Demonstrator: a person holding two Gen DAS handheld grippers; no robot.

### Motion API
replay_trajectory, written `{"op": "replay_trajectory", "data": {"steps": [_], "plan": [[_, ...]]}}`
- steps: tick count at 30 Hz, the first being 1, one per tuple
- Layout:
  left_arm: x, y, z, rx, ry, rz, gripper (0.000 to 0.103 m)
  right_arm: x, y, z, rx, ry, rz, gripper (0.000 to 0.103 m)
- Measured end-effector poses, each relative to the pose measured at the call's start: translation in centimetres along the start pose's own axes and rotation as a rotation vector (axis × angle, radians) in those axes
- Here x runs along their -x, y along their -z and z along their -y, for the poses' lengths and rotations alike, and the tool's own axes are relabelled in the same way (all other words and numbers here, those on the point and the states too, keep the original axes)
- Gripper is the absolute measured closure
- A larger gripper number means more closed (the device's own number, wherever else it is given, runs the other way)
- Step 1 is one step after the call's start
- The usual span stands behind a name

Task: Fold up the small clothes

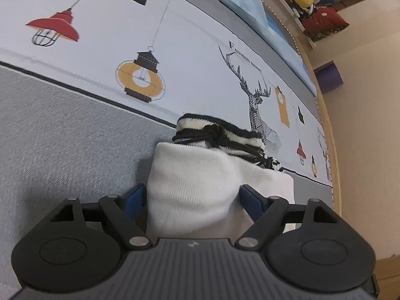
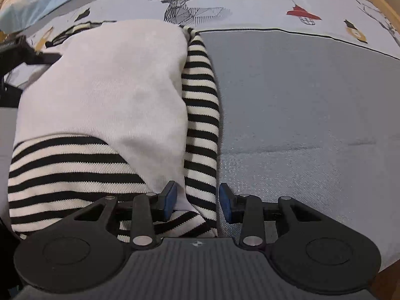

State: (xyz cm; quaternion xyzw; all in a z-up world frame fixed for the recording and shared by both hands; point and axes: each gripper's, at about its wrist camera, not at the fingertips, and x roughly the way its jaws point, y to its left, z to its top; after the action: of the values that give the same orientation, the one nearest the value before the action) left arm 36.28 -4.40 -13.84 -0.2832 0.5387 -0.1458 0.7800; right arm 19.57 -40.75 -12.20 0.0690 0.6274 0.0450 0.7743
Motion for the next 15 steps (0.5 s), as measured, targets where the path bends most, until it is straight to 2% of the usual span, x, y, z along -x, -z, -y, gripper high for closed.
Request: {"op": "replay_trajectory", "data": {"steps": [1,3,5,7,8,12,13,14,15], "plan": [[-0.1,-0.1,0.1,-0.01,0.002,-0.002,0.027,0.1,0.1,0.0,0.0,0.001,-0.004,0.064],[-0.3,-0.3,0.3,-0.036,0.002,-0.002,0.043,-0.1,0.0,-0.3,-0.004,0.0,-0.01,0.067],[0.0,-0.7,0.5,-0.066,0.012,0.005,0.063,-0.2,-0.2,-0.7,-0.002,-0.007,-0.013,0.076],[1.2,-1.6,0.7,-0.078,0.026,0.047,0.072,-0.3,-0.4,-1.2,0.005,-0.025,-0.014,0.087],[2.0,-2.0,0.9,-0.085,0.033,0.077,0.073,-0.3,-0.4,-1.5,0.011,-0.034,-0.013,0.09],[5.9,-3.5,1.1,-0.154,-0.011,0.233,0.07,-0.3,-1.0,-3.1,0.012,-0.071,0.013,0.091],[6.7,-3.9,0.8,-0.162,-0.028,0.264,0.062,-0.2,-1.1,-3.5,0.013,-0.078,0.024,0.091],[7.7,-4.2,0.5,-0.167,-0.07,0.316,0.045,-0.2,-1.3,-4.0,0.013,-0.089,0.037,0.091],[8.6,-4.4,0.1,-0.16,-0.112,0.368,0.036,-0.2,-1.5,-4.5,0.012,-0.103,0.045,0.091]]}}
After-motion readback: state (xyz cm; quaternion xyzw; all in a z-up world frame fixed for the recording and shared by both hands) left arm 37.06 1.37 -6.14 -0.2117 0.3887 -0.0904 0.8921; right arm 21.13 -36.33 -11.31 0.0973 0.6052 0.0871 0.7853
